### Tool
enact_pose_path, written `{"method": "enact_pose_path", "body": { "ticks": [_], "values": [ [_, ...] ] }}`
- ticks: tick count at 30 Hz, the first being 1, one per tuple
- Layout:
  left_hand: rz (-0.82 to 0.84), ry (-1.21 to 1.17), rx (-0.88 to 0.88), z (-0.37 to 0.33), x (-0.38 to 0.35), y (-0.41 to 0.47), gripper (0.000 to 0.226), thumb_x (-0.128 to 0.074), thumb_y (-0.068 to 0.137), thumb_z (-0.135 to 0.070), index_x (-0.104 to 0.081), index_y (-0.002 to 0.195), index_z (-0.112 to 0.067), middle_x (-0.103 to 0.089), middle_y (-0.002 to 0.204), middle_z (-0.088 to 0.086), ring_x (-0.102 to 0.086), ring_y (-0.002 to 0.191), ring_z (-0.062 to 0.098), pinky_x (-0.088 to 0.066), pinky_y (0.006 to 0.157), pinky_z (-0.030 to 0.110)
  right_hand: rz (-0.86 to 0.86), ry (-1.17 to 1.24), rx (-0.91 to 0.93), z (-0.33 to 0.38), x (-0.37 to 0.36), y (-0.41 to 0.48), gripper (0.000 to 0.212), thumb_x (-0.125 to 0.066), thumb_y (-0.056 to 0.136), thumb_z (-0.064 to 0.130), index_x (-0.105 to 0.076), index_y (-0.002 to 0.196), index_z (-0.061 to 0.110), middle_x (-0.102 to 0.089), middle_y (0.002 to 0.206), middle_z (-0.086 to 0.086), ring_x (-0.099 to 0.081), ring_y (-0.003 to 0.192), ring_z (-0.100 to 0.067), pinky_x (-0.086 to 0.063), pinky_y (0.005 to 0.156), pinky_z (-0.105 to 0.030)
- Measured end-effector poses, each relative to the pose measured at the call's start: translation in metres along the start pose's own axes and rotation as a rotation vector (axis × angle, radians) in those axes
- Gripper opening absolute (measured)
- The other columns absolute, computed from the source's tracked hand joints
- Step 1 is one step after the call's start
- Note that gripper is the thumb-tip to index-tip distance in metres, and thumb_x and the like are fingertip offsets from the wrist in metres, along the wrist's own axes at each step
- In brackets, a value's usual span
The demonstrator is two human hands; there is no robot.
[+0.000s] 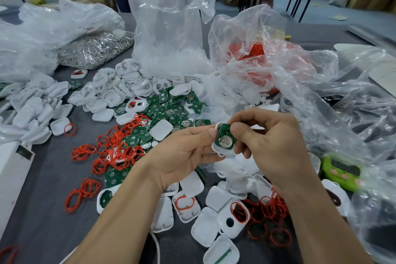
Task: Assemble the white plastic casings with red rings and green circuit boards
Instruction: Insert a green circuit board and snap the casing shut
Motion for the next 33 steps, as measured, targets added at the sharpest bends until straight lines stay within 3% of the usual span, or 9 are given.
{"method": "enact_pose_path", "body": {
  "ticks": [11,23,28,33],
  "values": [
    [0.026,0.011,-0.003,0.001,0.000,0.000,0.035,-0.066,0.089,-0.036,-0.077,0.114,-0.014,-0.074,0.113,0.012,-0.066,0.114,0.029,-0.056,0.092,0.031,-0.043,-0.135,0.045,0.005,0.000,-0.004,0.024,-0.077,0.088,0.010,-0.076,0.075,0.030,-0.070,0.062,0.013,-0.066,0.052,-0.006,-0.046,0.049,-0.012],
    [0.034,0.011,-0.004,0.003,0.002,0.002,0.033,-0.065,0.090,-0.033,-0.078,0.113,-0.014,-0.076,0.107,0.006,-0.071,0.101,0.019,-0.056,0.093,0.032,-0.155,-0.251,0.124,0.013,0.003,-0.008,0.023,-0.086,0.081,0.017,-0.077,0.077,0.038,-0.072,0.075,0.023,-0.070,0.069,-0.003,-0.054,0.060,-0.015],
    [0.051,0.008,-0.012,0.003,0.001,0.002,0.038,-0.067,0.087,-0.034,-0.076,0.118,-0.014,-0.075,0.109,0.007,-0.071,0.101,0.019,-0.056,0.094,0.032,-0.183,-0.252,0.151,0.014,0.004,-0.009,0.017,-0.086,0.080,0.015,-0.080,0.080,0.031,-0.073,0.074,0.018,-0.070,0.072,-0.005,-0.056,0.065,-0.020],
    [0.036,-0.010,-0.019,0.003,0.004,0.003,0.042,-0.068,0.086,-0.032,-0.073,0.120,-0.009,-0.073,0.108,0.010,-0.071,0.100,0.021,-0.054,0.099,0.037,-0.232,-0.314,0.208,0.018,0.003,-0.012,0.014,-0.088,0.078,0.014,-0.081,0.082,0.026,-0.072,0.078,0.018,-0.069,0.076,-0.003,-0.053,0.066,-0.014]
  ]
}}
Point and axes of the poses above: each hand's wrist, its own y-axis towards the middle knuckle, its own x-axis out of the back of the hand, z = x × y, the point moved 9 cm from there along y, towards the middle knuckle
